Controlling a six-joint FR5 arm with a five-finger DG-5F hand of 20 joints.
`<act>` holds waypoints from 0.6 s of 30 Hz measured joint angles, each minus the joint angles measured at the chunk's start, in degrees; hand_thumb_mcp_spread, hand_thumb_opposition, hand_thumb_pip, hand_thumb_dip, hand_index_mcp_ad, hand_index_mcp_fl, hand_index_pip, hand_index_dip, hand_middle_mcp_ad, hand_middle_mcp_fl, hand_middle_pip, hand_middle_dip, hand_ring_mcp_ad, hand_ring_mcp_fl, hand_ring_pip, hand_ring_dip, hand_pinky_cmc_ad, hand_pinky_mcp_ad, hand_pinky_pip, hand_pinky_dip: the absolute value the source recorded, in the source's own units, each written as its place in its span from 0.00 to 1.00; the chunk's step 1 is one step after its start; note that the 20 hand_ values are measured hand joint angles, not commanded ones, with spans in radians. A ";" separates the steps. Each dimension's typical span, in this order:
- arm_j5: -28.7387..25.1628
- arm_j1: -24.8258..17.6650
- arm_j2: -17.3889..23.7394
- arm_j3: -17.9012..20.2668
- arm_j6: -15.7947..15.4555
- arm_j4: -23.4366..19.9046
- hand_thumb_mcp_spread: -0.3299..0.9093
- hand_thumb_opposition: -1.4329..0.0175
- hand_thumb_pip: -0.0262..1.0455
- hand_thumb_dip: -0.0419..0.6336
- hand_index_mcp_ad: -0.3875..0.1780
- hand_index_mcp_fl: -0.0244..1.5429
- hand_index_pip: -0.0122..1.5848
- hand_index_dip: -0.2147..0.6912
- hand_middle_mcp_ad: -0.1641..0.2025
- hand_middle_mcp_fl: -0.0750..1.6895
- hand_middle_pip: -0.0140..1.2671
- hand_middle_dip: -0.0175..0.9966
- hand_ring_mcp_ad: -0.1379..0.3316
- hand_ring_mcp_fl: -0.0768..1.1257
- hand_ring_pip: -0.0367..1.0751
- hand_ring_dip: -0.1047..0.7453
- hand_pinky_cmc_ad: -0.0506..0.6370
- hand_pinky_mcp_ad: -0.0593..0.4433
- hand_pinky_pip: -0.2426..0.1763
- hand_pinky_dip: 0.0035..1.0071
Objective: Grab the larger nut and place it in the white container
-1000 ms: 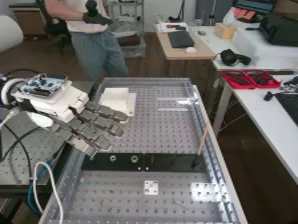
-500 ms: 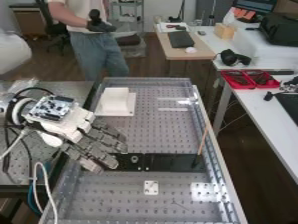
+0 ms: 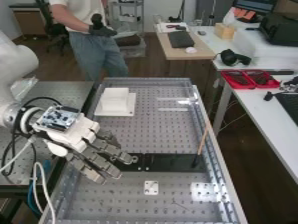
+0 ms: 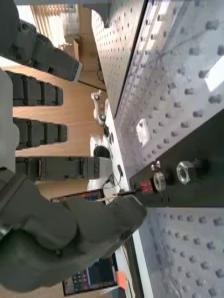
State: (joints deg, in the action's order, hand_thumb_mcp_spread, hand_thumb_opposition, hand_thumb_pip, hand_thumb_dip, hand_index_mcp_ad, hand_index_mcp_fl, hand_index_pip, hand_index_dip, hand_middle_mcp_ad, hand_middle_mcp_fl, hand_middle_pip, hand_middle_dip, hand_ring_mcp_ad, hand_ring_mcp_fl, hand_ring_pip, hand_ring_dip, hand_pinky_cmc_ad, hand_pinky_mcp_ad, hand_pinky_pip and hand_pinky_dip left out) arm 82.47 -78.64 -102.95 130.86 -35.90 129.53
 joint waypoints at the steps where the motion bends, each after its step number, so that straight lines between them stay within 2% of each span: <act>1: -0.27 -0.19 -0.28 0.19 -0.12 -0.66 0.51 0.39 0.69 0.41 0.62 0.02 0.83 0.38 0.73 0.04 0.12 0.19 0.73 0.07 0.11 0.19 0.57 0.67 0.37 0.47; 12: -1.14 -0.49 -3.17 0.09 0.80 -2.66 0.51 0.39 0.69 0.41 0.61 0.02 0.90 0.48 0.73 0.04 0.11 0.19 0.74 0.07 0.11 0.19 0.57 0.67 0.36 0.46; 13: -1.13 -0.46 -3.38 -0.05 0.76 -2.63 0.51 0.39 0.69 0.41 0.62 0.02 0.90 0.48 0.73 0.04 0.11 0.19 0.72 0.07 0.11 0.19 0.57 0.67 0.36 0.46; 18: -0.96 -0.29 -4.44 -0.69 0.35 -2.15 0.52 0.37 0.68 0.44 0.60 0.02 0.90 0.53 0.73 0.04 0.11 0.19 0.71 0.07 0.11 0.20 0.57 0.67 0.36 0.41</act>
State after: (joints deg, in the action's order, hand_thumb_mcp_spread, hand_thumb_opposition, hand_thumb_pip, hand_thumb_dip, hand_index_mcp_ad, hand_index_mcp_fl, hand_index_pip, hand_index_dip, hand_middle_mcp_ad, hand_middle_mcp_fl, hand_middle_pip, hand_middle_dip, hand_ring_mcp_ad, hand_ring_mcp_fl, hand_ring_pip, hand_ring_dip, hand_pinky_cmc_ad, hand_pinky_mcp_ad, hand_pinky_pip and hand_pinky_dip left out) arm 81.50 -78.93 -107.39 130.17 -35.55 127.38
